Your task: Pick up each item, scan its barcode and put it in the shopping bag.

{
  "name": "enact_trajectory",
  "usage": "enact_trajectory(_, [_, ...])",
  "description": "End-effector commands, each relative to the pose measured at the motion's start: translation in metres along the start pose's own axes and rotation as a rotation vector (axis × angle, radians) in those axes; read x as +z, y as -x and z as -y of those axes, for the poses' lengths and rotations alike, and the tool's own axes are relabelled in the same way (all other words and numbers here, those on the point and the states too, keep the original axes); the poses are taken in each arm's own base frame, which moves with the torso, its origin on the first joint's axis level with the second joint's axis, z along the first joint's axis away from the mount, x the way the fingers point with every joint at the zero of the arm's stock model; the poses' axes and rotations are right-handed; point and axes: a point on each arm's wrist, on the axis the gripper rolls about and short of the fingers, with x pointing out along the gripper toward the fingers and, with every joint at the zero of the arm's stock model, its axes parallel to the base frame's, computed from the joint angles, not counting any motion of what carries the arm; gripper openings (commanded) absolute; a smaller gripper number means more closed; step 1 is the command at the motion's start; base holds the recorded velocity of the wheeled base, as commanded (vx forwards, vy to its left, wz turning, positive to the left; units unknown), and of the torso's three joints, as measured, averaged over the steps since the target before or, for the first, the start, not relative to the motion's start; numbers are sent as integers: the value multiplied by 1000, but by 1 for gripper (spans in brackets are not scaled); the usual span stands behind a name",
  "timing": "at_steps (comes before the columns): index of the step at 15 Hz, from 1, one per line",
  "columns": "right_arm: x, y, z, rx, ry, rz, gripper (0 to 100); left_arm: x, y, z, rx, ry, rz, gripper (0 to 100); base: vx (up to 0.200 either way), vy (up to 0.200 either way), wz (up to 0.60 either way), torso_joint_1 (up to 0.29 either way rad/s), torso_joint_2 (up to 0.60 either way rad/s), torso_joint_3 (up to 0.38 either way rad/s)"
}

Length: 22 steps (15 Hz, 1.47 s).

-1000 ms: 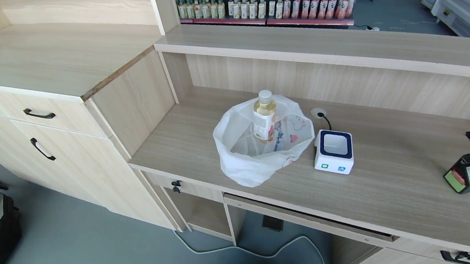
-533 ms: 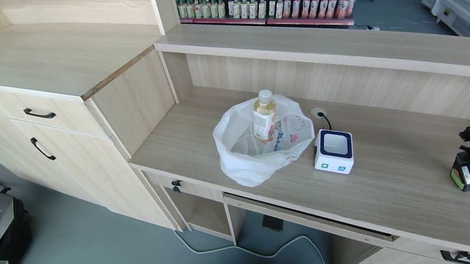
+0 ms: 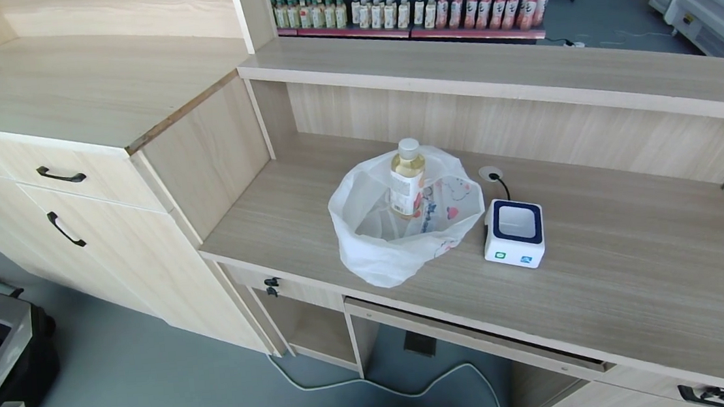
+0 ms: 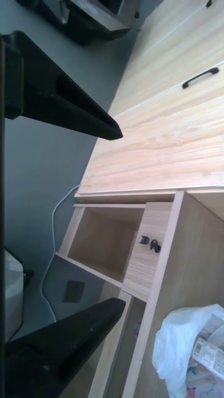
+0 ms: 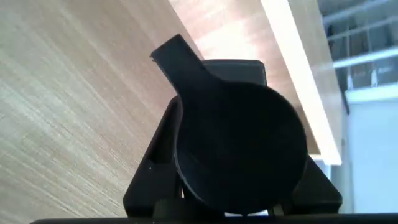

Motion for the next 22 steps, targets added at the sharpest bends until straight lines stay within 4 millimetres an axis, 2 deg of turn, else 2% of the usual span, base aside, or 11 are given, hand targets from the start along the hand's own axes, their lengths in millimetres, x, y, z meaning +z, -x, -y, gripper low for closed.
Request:
enact_trajectory(1, [49,80,-19,22,408,341,0,0,0,0,1,0,1,100,0,0,0,0,0,0])
enact_trajectory(3, [70,93,-31,-33,737,531,0,0,0,0,1,0,1,100,0,0,0,0,0,0])
enact_trajectory(5, [93,100,-31,-204,1064,713,0,0,0,0,1,0,1,100,0,0,0,0,0,0])
enact_trajectory(8, [114,101,-40,-386,1262,902,0,0,0,0,1,0,1,100,0,0,0,0,0,0])
enact_trajectory(10, [128,97,-47,-454,1299,1027,0,0,0,0,1,0,1,100,0,0,0,0,0,0])
enact_trajectory(12, [130,102,-44,-515,1295,1082,0,0,0,0,1,0,1,100,0,0,0,0,0,0])
enact_trajectory(14, [136,109,-53,-567,1280,1307,0,0,0,0,-1,0,1,100,0,0,0,0,0,0])
enact_trajectory(15, [139,111,-59,-568,1271,1365,0,0,0,0,1,0,1,100,0,0,0,0,0,0])
enact_trajectory(18, [146,117,-63,-575,1246,1428,0,0,0,0,1,0,1,100,0,0,0,0,0,0])
enact_trajectory(22, [140,125,-60,-562,1243,1443,0,0,0,0,1,0,1,100,0,0,0,0,0,0])
